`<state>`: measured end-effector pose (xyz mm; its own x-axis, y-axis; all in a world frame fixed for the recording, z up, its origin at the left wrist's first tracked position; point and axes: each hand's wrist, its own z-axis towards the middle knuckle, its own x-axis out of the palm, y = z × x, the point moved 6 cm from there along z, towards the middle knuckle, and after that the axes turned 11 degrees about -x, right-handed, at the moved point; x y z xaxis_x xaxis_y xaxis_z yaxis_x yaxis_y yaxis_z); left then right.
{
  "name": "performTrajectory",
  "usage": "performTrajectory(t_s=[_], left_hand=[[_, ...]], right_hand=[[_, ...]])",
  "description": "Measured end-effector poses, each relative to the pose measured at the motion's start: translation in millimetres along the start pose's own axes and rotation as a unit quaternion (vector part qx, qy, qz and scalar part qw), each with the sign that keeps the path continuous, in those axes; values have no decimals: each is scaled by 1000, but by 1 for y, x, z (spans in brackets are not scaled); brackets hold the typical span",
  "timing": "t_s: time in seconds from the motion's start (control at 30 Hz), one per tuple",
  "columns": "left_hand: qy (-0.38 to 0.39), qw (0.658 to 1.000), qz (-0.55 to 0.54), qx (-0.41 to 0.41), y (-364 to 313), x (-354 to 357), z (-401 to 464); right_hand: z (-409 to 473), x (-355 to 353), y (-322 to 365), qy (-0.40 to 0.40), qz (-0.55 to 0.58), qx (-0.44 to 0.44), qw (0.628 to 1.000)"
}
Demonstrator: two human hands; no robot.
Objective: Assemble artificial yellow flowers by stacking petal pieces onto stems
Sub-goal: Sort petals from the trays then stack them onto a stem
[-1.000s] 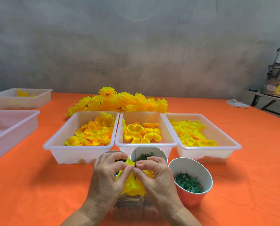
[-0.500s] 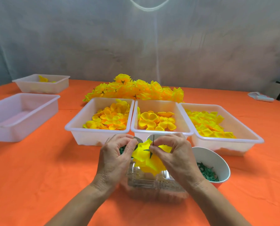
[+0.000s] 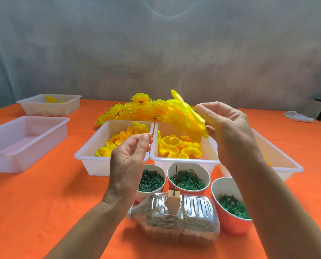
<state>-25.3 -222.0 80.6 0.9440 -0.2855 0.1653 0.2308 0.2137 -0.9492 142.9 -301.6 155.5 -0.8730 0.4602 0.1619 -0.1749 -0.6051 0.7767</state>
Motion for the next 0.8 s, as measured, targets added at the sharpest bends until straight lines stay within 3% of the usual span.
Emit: performTrajectory(t_s=[0.1,0.2,0.3,0.47,0.6,0.8], left_hand=[[40,998,-8,-48,-4,17,10],[90,988,-1,-127,-3,40,21],[133,970,-29,-201,1,58,30],[88,966,-64,-234,11,59,47],[67,980,-8,-186,8,52,59],[46,981,140,-129,0,47,83]], right_hand=[[6,-7,-27,-75,160,106,979],[-6,2,-60,-94,270,201,937],[-15,12,-81,-85,312,253,912],[-18,12,-101,-128,347,301,879],[-15,10,-111,-71,321,284,901],[-14,6,-119,45,169,196,965]])
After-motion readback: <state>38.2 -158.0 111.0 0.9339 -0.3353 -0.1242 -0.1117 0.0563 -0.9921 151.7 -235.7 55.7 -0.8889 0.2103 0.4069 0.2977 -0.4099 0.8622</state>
